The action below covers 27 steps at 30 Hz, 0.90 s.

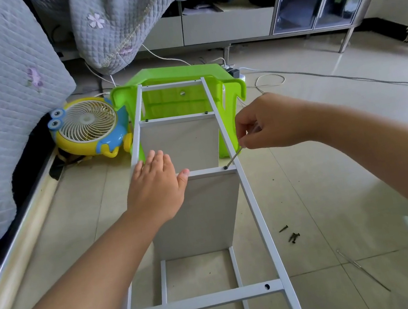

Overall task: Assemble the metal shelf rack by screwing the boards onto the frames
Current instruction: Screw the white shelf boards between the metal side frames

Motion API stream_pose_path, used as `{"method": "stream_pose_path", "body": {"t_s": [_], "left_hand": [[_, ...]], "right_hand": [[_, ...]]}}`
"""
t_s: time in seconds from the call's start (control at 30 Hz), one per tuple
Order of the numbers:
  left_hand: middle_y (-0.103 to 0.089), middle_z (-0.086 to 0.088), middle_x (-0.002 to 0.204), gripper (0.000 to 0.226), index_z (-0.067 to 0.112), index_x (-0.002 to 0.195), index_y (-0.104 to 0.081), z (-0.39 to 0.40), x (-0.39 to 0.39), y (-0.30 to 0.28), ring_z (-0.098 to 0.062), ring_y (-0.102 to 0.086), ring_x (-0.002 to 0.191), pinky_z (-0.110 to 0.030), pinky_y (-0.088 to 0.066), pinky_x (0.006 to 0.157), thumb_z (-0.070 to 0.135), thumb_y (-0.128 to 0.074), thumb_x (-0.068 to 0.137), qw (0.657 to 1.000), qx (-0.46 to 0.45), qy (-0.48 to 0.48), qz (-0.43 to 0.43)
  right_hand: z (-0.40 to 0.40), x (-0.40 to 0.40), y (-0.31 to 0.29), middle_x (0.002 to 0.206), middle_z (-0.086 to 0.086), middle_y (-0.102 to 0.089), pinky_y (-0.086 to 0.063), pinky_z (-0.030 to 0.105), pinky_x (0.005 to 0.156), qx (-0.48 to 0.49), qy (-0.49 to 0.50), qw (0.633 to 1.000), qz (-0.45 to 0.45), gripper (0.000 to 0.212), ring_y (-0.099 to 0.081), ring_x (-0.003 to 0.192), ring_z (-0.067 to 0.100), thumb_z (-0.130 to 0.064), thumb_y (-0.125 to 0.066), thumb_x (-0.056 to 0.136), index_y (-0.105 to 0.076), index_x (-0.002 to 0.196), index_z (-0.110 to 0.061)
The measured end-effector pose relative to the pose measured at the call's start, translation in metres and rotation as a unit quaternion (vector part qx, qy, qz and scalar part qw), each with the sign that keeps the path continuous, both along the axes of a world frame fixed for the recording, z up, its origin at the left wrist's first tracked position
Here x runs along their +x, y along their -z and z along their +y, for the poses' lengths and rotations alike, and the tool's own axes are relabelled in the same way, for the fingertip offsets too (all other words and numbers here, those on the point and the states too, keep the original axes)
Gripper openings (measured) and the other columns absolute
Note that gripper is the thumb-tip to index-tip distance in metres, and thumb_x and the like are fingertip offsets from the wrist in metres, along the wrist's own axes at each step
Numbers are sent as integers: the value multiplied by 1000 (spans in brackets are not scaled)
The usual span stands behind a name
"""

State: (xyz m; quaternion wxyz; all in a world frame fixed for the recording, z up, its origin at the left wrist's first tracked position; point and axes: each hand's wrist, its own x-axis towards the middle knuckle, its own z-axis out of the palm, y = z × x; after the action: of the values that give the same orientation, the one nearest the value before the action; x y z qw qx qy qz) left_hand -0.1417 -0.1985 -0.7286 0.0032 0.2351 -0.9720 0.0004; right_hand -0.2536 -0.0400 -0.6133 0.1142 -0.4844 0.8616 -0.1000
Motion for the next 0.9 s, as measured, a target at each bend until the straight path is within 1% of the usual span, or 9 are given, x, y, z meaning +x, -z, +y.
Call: {"method": "stream_pose_path", "body": {"t_s": [0.1, 0.2, 0.33, 0.43, 0.53, 0.67, 0.73, 0.8, 0.9], "left_hand": [[-12, -10, 156, 59, 5, 147, -15, -1, -1, 0, -20, -6, 145, -33, -4, 116, 41, -17, 99, 1000, 2, 0, -3], [-11, -10, 156, 59, 4, 147, -15, -1, -1, 0, -20, -5, 145, -33, -4, 116, 41, -17, 99, 1000, 6, -2, -7], [-10, -10, 156, 60, 4, 147, -14, 0, -1, -1, -21, -4, 145, -34, -4, 116, 41, -17, 99, 1000, 15, -5, -12], [-9, -10, 156, 60, 4, 147, -14, 0, -1, -1, -20, -3, 145, -34, -4, 116, 41, -16, 99, 1000, 19, -5, -17], [-10, -10, 156, 60, 4, 147, -14, -1, -1, -1, -20, -4, 145, -33, -4, 116, 40, -16, 99, 1000, 19, -5, -15], [-10, -9, 156, 59, 4, 146, -16, -1, -2, -1, -20, -5, 145, -33, -5, 116, 40, -16, 99, 1000, 18, -7, -17], [-10, -10, 156, 59, 4, 146, -15, -1, -3, -1, -20, -5, 145, -33, -5, 116, 40, -16, 99, 1000, 18, -8, -19], [-10, -10, 156, 59, 3, 146, -15, 0, -3, -1, -20, -5, 145, -33, -4, 116, 40, -15, 100, 1000, 19, -10, -15], [-12, -10, 156, 59, 3, 146, -15, 4, 0, 0, -20, -6, 145, -33, -4, 116, 40, -16, 99, 1000, 8, -17, -21]], "right_hand": [[-6, 1, -7, 57, -13, -52, -35, 6, 52, 30, 5, 1000, 7, 17, -49, 55, 2, -18, -57, 85, -58, 69, -15], [-24, -6, -12, 40, -5, -54, -40, 11, 47, 110, 33, 993, 14, 31, -45, 28, 2, -23, -51, 91, -57, 63, -10], [-45, -11, -14, 23, -4, -41, -34, 13, 34, 169, 88, 981, 46, 44, -37, 19, 6, -24, -38, 96, -50, 58, -6], [-45, -5, -17, 48, 2, -55, -35, 21, 43, 193, -2, 973, 130, 42, -52, 46, 17, -36, -40, 94, -50, 64, -8], [-39, 2, -23, 73, 5, -53, -42, 27, 58, 216, -92, 960, 156, 25, -60, 73, 28, -27, -50, 87, -42, 67, -16], [-39, 7, -29, 95, 8, -62, -38, 26, 66, 226, -133, 939, 223, 21, -58, 98, 26, -25, -53, 91, -63, 92, -7], [-44, 7, -29, 88, 9, -59, -34, 24, 60, 235, -127, 934, 239, 27, -56, 90, 24, -27, -51, 92, -64, 95, -3], [-53, 4, -28, 71, 8, -53, -36, 23, 53, 242, -93, 941, 216, 28, -53, 64, 21, -23, -50, 92, -61, 80, -2], [-66, -4, -30, 53, 5, -36, -27, 9, 34, 265, 11, 962, 73, 31, -31, 26, 10, -12, -45, 92, -50, 63, -3]]}}
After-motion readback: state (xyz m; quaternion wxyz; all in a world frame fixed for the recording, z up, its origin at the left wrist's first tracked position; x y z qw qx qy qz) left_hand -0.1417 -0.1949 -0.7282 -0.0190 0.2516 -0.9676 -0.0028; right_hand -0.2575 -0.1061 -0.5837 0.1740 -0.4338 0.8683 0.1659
